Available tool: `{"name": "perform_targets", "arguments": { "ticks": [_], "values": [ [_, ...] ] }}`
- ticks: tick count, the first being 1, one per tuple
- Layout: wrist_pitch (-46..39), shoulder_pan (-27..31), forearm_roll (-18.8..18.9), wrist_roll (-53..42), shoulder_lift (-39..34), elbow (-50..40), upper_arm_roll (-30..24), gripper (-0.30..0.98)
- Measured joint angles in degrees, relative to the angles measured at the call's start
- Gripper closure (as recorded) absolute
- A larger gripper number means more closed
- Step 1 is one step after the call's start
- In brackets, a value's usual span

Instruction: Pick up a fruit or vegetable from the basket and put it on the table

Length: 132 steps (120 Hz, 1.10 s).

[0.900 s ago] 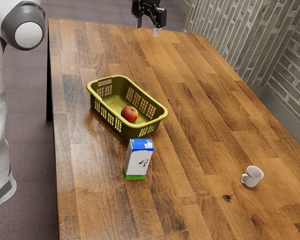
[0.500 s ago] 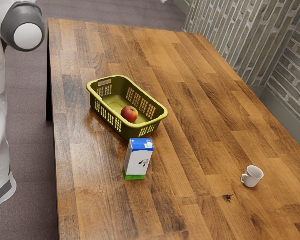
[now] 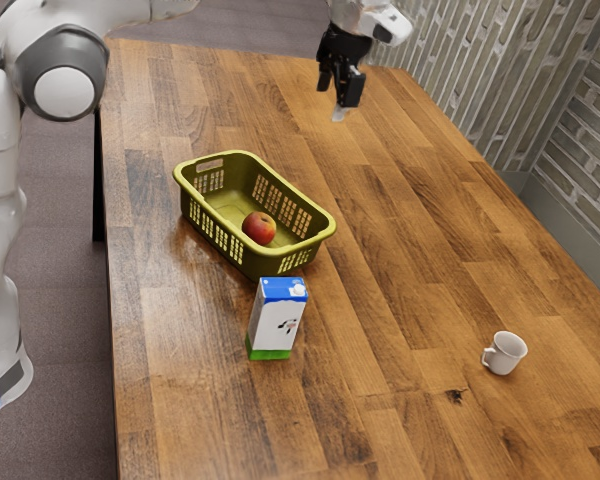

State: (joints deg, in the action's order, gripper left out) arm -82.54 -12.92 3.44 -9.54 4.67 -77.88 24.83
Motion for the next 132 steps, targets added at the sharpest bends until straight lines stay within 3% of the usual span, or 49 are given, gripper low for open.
{"name": "perform_targets", "arguments": {
  "ticks": [26, 42, 67, 78, 85, 95, 101, 112, 132],
  "values": [
    [-8.0, 3.9, -0.1, -4.8, -8.0, -18.0, 0.6, 0.02],
    [-15.0, 0.4, -0.1, -7.0, -9.2, -25.7, 0.7, 0.02],
    [-16.1, -1.5, 0.1, -9.4, -8.5, -23.9, 3.6, 0.02],
    [-16.0, 1.2, 0.1, -9.9, -7.6, -23.3, 5.3, 0.02],
    [-16.0, 10.9, 0.0, -10.2, -7.3, -23.3, -2.2, 0.02],
    [-15.9, 29.1, 0.0, -10.6, -7.5, -23.2, -19.2, 0.02],
    [-15.9, 35.1, 0.0, -10.8, -8.0, -23.3, -26.0, 0.02],
    [-15.6, 35.8, -0.2, -11.1, -8.4, -23.2, -30.3, 0.02],
    [-13.7, 34.0, -0.3, -10.6, -8.3, -22.5, -30.9, 0.02]
  ]
}}
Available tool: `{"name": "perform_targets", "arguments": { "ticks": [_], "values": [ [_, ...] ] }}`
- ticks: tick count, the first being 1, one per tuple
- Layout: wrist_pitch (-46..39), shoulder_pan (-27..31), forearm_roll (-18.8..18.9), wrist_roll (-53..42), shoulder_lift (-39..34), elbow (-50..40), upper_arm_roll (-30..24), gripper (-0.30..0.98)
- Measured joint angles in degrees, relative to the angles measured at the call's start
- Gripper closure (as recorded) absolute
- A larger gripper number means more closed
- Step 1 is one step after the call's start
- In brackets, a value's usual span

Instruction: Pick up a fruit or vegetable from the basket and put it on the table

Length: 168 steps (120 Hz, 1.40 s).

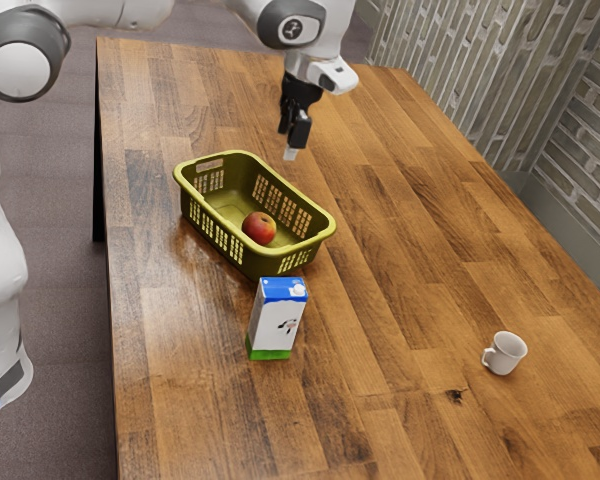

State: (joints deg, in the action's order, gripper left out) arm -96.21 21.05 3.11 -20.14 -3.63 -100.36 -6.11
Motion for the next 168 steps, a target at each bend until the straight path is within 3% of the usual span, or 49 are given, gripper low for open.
{"name": "perform_targets", "arguments": {
  "ticks": [42, 80, 132, 168],
  "values": [
    [2.4, 1.4, -1.7, 4.4, 0.2, 0.9, 0.7, 0.02],
    [-4.3, -0.6, -1.8, 7.8, -14.7, -15.9, 1.3, 0.02],
    [-14.3, -1.7, -2.6, 11.0, -11.3, -20.5, 1.0, 0.02],
    [-9.3, -2.6, -3.6, 11.9, -11.1, -20.3, -1.3, 0.02]
  ]
}}
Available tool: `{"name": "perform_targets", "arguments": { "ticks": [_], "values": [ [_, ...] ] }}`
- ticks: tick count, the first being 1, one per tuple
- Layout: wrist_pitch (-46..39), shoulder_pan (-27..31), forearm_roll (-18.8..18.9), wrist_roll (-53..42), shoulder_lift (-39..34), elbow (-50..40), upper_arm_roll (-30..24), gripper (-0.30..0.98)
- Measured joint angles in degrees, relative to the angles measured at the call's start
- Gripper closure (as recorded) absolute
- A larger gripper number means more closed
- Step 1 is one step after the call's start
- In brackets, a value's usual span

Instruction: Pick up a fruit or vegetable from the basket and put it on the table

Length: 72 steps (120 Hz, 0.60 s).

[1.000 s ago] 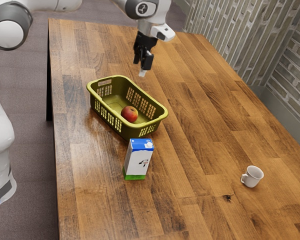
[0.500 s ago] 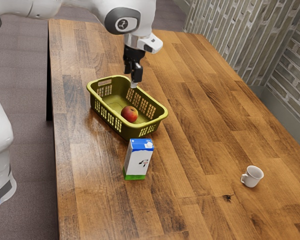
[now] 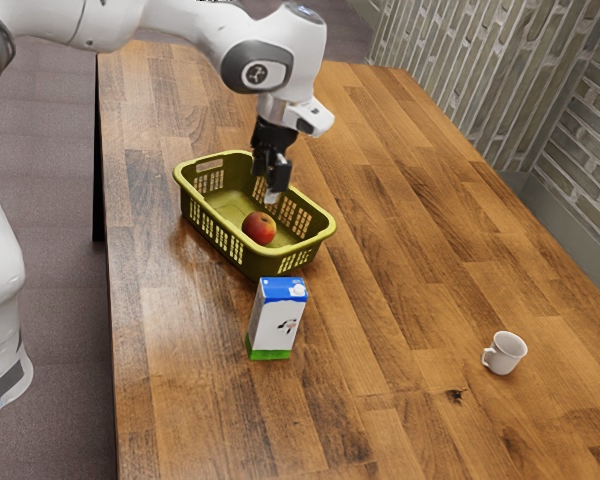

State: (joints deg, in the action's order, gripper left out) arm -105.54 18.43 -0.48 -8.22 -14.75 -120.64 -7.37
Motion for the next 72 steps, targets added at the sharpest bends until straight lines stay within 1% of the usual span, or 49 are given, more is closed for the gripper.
{"name": "perform_targets", "arguments": {
  "ticks": [25, 72],
  "values": [
    [2.6, 0.5, -0.5, 0.4, 1.4, -0.3, 0.1, 0.02],
    [3.3, 1.4, -0.6, 1.1, 5.3, -0.4, 0.8, 0.02]
  ]
}}
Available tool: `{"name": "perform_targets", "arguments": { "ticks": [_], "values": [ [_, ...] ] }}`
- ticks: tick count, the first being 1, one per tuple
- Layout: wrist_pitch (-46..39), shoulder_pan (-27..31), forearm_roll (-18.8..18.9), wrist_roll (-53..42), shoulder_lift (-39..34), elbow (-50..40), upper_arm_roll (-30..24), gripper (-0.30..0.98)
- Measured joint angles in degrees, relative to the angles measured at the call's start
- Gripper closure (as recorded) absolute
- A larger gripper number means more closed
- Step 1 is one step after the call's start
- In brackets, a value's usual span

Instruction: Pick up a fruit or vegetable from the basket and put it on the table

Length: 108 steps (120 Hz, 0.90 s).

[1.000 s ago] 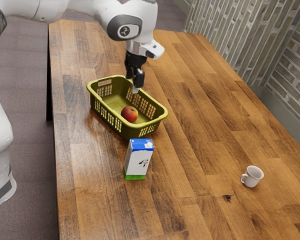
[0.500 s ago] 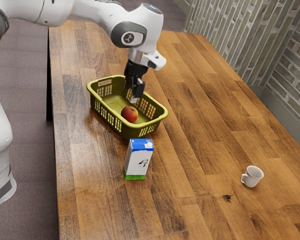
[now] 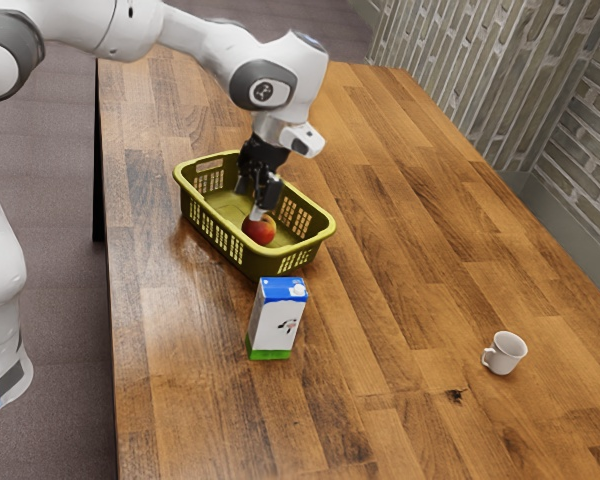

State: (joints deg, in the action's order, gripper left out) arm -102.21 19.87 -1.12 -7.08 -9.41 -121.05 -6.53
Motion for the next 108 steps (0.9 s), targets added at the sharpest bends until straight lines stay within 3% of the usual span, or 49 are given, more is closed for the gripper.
{"name": "perform_targets", "arguments": {
  "ticks": [108],
  "values": [
    [-5.1, -2.5, 0.0, 0.7, 4.2, 1.4, 0.5, 0.02]
  ]
}}
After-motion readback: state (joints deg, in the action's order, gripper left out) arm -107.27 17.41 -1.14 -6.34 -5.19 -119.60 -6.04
